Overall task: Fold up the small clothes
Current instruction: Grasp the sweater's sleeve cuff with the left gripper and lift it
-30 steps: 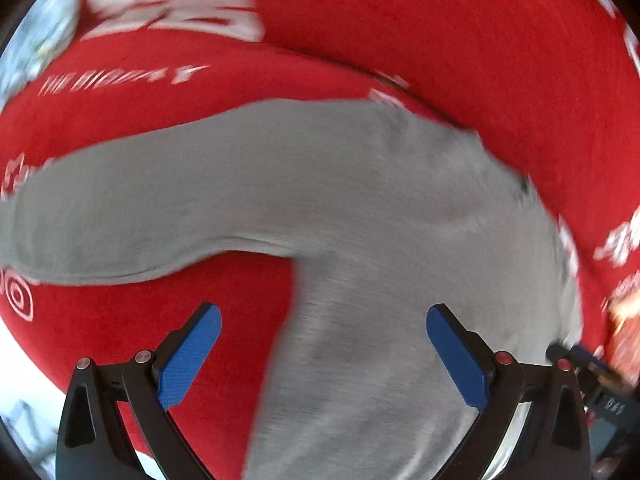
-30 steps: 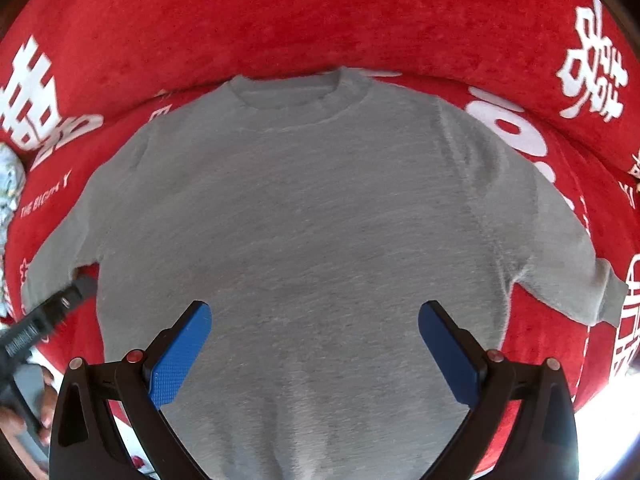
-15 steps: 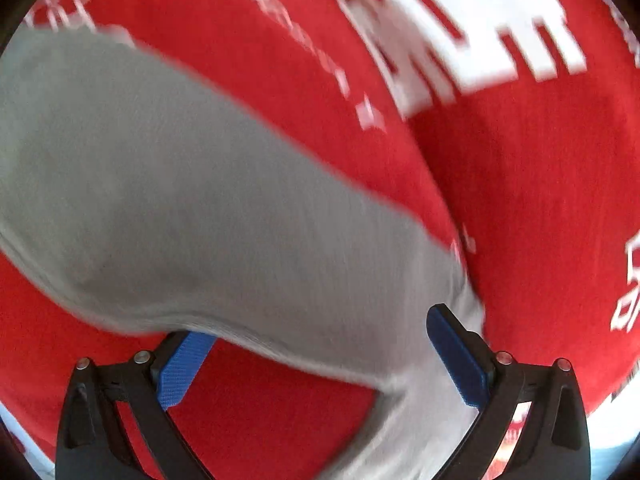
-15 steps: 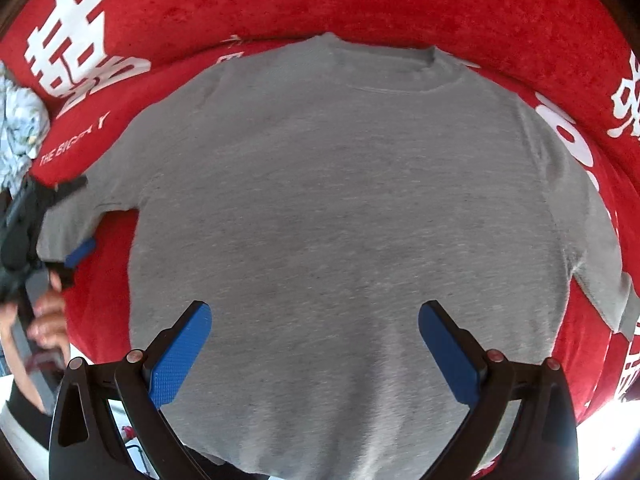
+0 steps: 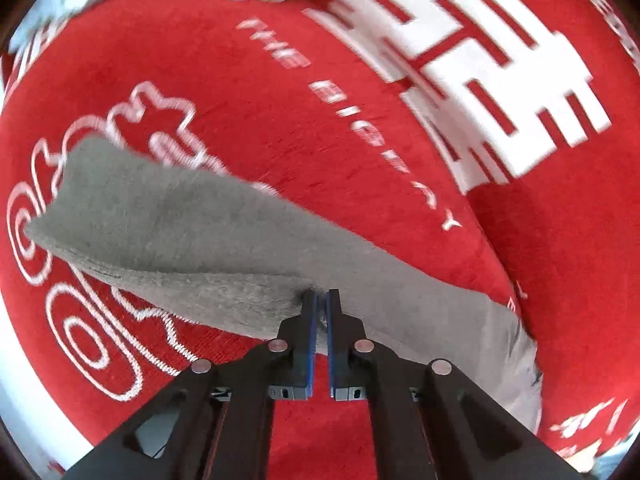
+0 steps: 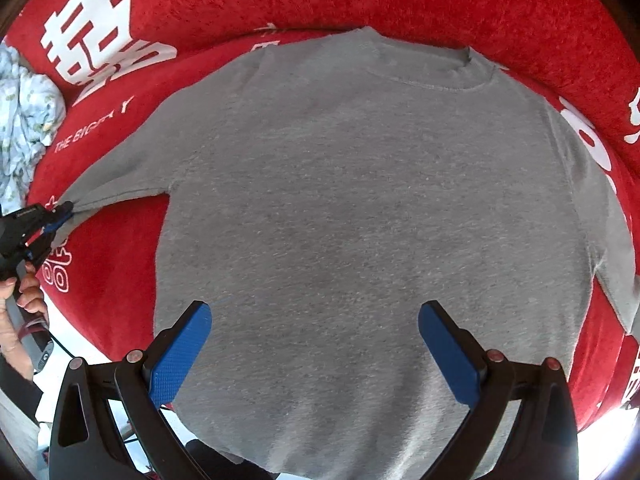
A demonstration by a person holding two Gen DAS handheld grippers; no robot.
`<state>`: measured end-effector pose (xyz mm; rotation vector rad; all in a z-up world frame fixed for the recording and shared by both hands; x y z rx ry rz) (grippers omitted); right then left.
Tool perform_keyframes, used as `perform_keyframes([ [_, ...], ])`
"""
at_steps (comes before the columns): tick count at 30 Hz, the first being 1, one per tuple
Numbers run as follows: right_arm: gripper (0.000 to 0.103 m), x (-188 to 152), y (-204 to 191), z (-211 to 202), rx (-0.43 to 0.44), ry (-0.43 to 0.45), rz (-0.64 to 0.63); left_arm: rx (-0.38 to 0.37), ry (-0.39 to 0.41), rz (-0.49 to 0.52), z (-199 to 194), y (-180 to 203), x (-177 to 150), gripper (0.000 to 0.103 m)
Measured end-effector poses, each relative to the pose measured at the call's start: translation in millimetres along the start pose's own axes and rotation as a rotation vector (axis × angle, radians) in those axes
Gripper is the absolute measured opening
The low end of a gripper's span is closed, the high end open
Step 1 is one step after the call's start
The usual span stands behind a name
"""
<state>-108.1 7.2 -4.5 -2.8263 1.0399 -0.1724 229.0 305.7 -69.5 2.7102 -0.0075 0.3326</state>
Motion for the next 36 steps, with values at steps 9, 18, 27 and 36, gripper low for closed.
perform_keyframes([
  [9, 0.103, -5, 27, -12, 0.004, 0.001, 0.068, 0.023, -0.079, -0.019, -9, 9, -5, 0.001],
  [18, 0.103, -4, 13, 1, 0.020, -0.033, 0.021, 0.068, -0.150, -0.177, -10, -42, -14, 0.001],
  [27, 0.103, 0, -23, 7, 0.047, -0.038, -0.070, 0.088, -0.087, -0.131, -29, -35, -18, 0.103],
  [36, 0.103, 2, -36, 6, 0.060, -0.036, -0.096, 0.003, -0.043, -0.257, -18, -49, 14, 0.098],
])
Point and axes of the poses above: each gripper's, at about its wrist camera, not at the fingertips, and z roughly the way its jaws point, y to its right, x to its top, the point moved 3 cm from there along z, roughly the way its jaws point, and after that the axes turned 3 degrees about -z, right-handed, at the moved point
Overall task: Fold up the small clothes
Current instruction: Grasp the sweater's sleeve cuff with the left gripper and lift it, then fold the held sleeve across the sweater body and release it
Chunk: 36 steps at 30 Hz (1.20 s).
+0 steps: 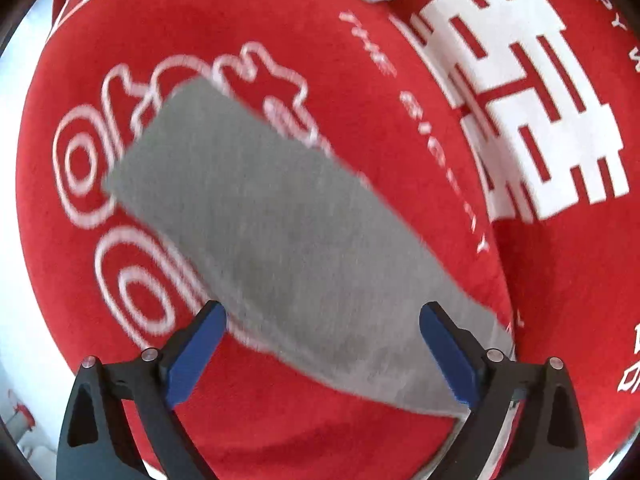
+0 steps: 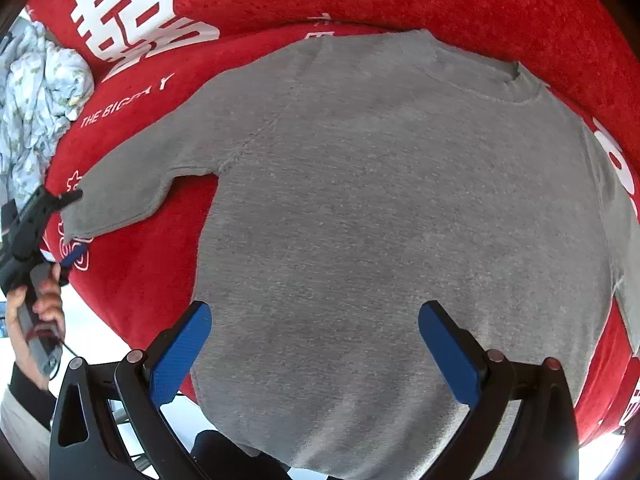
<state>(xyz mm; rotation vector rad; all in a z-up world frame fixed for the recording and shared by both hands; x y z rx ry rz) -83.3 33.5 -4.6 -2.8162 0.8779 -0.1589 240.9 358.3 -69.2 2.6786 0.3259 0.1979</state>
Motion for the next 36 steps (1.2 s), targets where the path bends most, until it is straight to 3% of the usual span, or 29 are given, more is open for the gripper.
perform_keyframes([
  [2, 0.103, 0, 0, 0, 0.000, 0.001, -0.001, -0.027, 0.023, -0.005, -3, 3, 10, 0.098],
  [4, 0.103, 0, 1, 0, 0.001, 0.004, 0.005, -0.020, 0.042, 0.001, -4, 4, 18, 0.083],
  [5, 0.103, 0, 0, 0, 0.003, 0.005, 0.009, -0.004, 0.042, 0.001, -4, 3, 21, 0.064],
  [6, 0.103, 0, 1, 0, 0.006, 0.007, 0.013, 0.018, 0.044, 0.004, -3, 2, 22, 0.052],
  [7, 0.103, 1, 1, 0, 0.009, 0.009, 0.015, 0.015, 0.050, 0.014, -3, 0, 23, 0.024],
  [8, 0.103, 1, 0, -1, 0.010, 0.011, 0.016, 0.004, 0.045, 0.023, -3, 0, 22, 0.008],
  [13, 0.103, 1, 5, -3, 0.028, 0.028, 0.019, -0.068, 0.056, 0.117, -12, 15, 14, 0.008],
  [20, 0.103, -4, 27, -7, 0.034, 0.039, 0.073, -0.238, 0.026, 0.311, -31, 88, -19, 0.008],
  [28, 0.103, -7, 74, -26, 0.046, 0.108, 0.184, -0.404, -0.127, 0.624, -25, 227, -129, 0.008],
  [33, 0.103, -18, 125, -37, 0.036, 0.149, 0.302, -0.417, -0.268, 0.786, 10, 289, -221, 0.008],
  [36, 0.103, -29, 157, -37, 0.027, 0.154, 0.371, -0.375, -0.317, 0.884, 37, 313, -273, 0.008],
])
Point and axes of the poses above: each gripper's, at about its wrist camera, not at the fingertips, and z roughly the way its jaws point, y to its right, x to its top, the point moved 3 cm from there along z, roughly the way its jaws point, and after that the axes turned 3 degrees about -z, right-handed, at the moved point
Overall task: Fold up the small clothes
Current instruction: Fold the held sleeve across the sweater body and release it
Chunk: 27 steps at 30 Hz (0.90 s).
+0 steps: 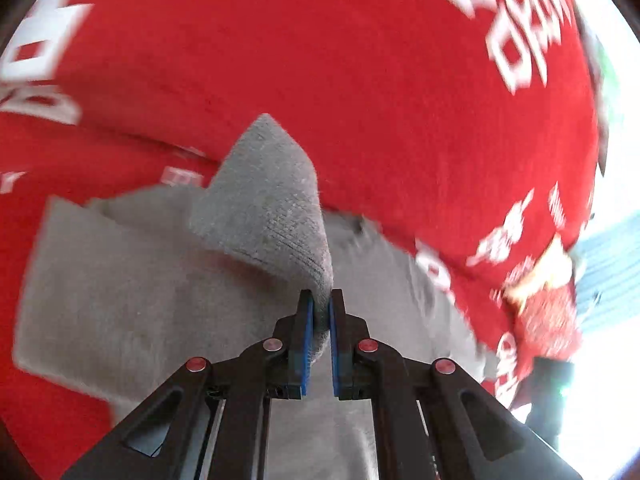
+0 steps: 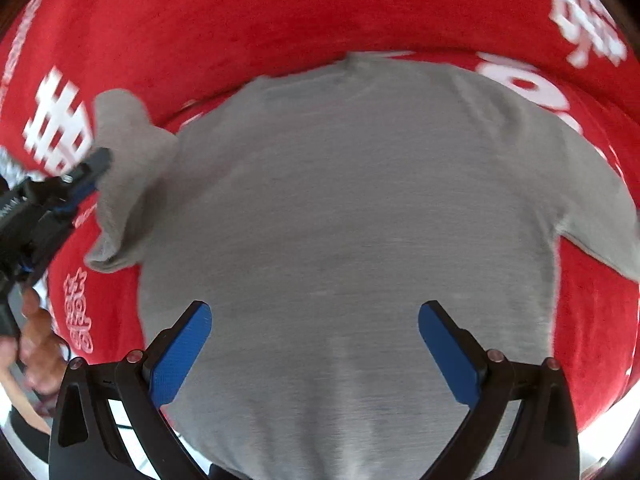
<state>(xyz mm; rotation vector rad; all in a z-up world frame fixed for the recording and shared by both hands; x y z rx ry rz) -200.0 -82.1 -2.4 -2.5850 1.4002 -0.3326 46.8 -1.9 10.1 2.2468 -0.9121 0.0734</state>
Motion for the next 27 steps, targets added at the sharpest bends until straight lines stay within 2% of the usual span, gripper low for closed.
perform_keyframes([
  [2, 0.103, -1, 22, 2, -0.011, -0.001, 0.046, 0.036, -0.046, 0.043, 28, 16, -5, 0.008],
  [4, 0.103, -1, 37, 3, -0.017, -0.007, 0.076, 0.112, -0.094, 0.099, 57, 29, -12, 0.008],
  [8, 0.103, -1, 63, 11, -0.017, -0.023, 0.135, 0.248, -0.170, 0.157, 80, 26, -31, 0.010],
  [10, 0.103, 0, 67, 11, -0.015, -0.023, 0.145, 0.290, -0.174, 0.164, 76, 23, -37, 0.042],
  [11, 0.103, 2, 67, 11, -0.015, -0.020, 0.145, 0.305, -0.156, 0.164, 69, 21, -38, 0.073],
  [12, 0.103, 5, 65, 10, -0.016, -0.017, 0.143, 0.335, -0.111, 0.167, 56, 22, -36, 0.090],
  [16, 0.103, 19, 47, 8, -0.022, 0.007, 0.102, 0.367, -0.044, 0.168, 7, 14, -28, 0.090],
  [22, 0.103, 56, -27, 16, -0.077, 0.055, -0.099, 0.549, 0.019, 0.126, -72, -43, -23, 0.090],
  [24, 0.103, 68, -56, 33, -0.148, 0.052, -0.197, 0.619, 0.014, 0.096, -89, -70, -30, 0.090],
  [27, 0.103, 79, -79, 70, -0.317, 0.024, -0.308, 0.676, -0.049, 0.062, -85, -96, -44, 0.090],
])
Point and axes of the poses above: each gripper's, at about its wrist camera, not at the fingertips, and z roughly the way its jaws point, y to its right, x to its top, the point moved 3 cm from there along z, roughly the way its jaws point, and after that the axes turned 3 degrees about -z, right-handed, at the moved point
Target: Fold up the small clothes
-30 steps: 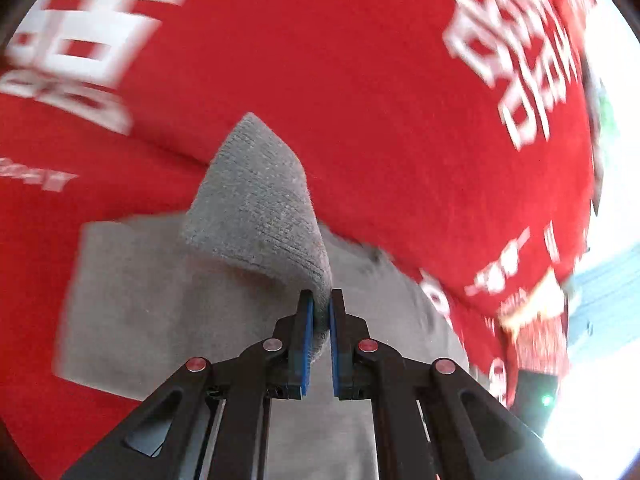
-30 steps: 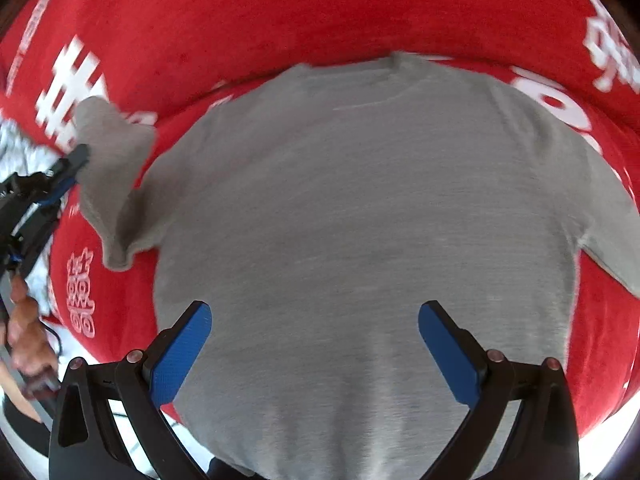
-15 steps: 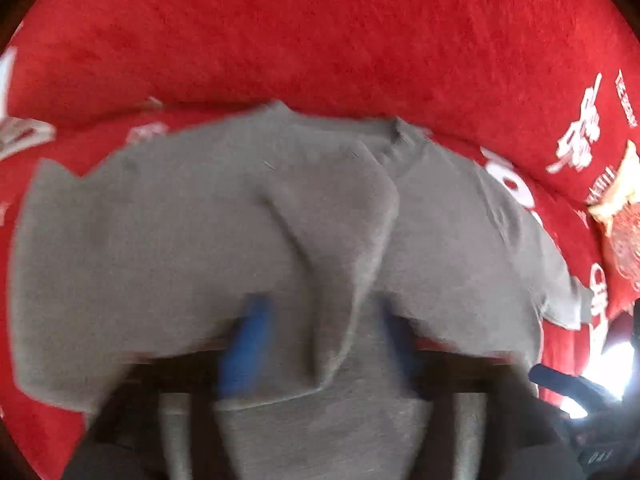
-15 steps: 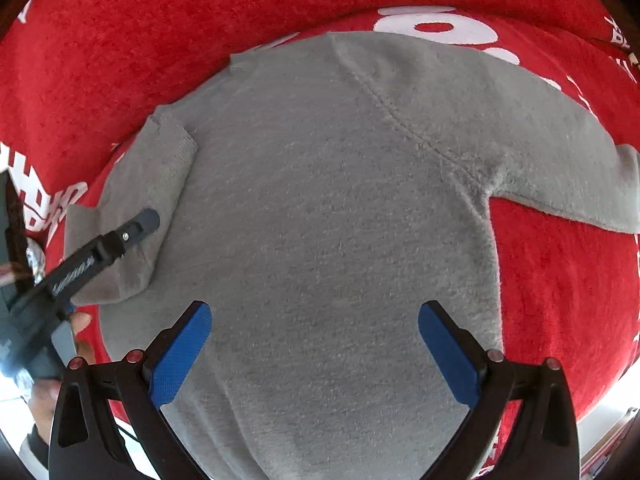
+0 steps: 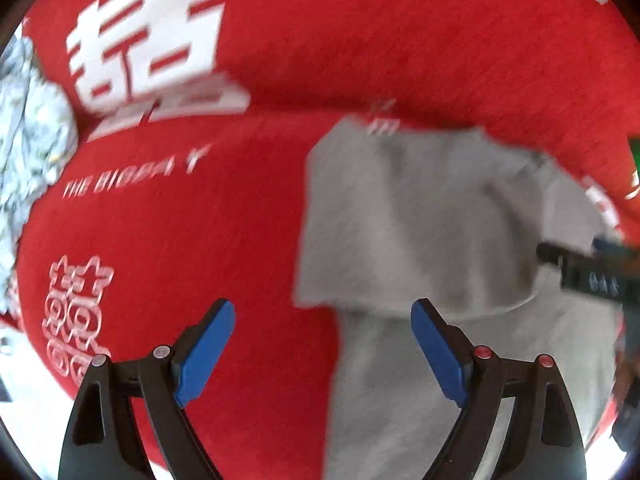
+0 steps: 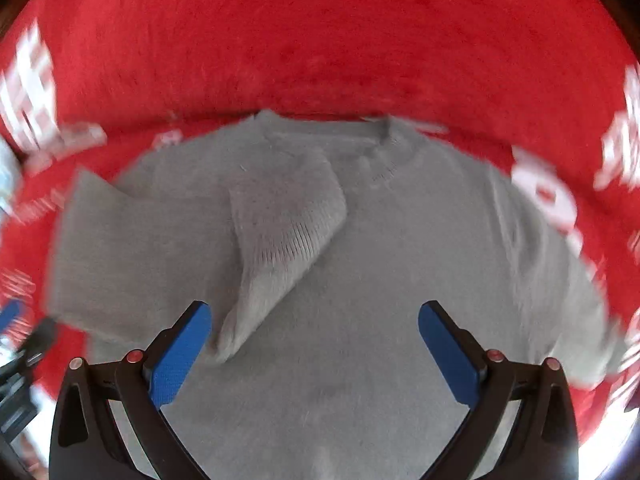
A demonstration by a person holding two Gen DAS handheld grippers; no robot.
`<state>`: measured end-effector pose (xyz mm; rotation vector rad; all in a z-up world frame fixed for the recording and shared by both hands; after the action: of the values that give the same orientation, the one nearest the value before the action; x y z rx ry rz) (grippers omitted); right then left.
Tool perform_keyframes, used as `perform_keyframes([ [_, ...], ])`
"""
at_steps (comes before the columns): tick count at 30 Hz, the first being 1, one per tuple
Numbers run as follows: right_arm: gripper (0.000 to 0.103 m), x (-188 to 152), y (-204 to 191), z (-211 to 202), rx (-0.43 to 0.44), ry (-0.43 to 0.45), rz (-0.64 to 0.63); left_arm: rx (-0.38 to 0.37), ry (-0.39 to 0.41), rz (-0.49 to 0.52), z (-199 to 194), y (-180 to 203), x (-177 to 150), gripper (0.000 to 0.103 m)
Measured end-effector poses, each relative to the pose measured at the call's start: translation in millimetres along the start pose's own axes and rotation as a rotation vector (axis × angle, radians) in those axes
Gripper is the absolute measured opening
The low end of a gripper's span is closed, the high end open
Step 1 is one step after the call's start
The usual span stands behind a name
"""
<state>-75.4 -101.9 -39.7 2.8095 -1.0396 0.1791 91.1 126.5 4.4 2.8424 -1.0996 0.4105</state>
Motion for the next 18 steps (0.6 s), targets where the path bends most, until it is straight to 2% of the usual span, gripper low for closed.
perform_keyframes([
  [1, 0.096, 2, -3, 7, -0.027, -0.010, -0.012, 0.018, -0.013, -0.004, 5, -6, -4, 0.090],
  [2, 0.073, 5, -3, 15, -0.043, -0.021, -0.015, 0.031, -0.020, -0.009, 9, -11, -7, 0.090],
  [3, 0.056, 7, 0, 19, 0.044, -0.024, 0.013, 0.037, -0.025, -0.015, 13, -13, -8, 0.090],
  [4, 0.023, 10, 3, 18, 0.109, -0.020, 0.042, 0.035, -0.027, -0.022, 16, -13, -9, 0.090],
  [5, 0.018, 12, 8, 14, 0.136, -0.013, 0.072, 0.036, -0.032, -0.029, 21, -11, -8, 0.090],
  [9, 0.015, 12, 48, -22, 0.295, 0.181, 0.174, 0.051, -0.039, -0.043, 37, -1, 0, 0.090],
  [11, 0.015, 5, 69, -26, 0.339, 0.217, 0.218, 0.057, -0.026, -0.041, 40, 3, 3, 0.090],
  [13, 0.015, -8, 97, -19, 0.379, 0.203, 0.309, 0.098, -0.006, -0.028, 42, 4, 6, 0.090],
  [15, 0.017, -28, 131, 2, 0.400, 0.136, 0.454, 0.122, -0.012, -0.030, 48, 0, 10, 0.090],
  [16, 0.019, -37, 143, 10, 0.404, 0.110, 0.513, 0.123, -0.014, -0.034, 49, -3, 11, 0.090],
  [18, 0.032, -61, 161, 21, 0.449, 0.063, 0.646, 0.134, -0.018, -0.041, 50, -10, 12, 0.090],
])
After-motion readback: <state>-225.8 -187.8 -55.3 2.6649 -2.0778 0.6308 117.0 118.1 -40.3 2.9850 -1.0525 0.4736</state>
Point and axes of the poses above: each gripper's, at about its wrist camera, not at the fingertips, and z roughly the way its jaws point, y to its right, x to its top, the point moved 3 cm from there along z, roughly the way its jaws point, and after that the axes turned 3 degrees about -z, right-handed, at the moved point
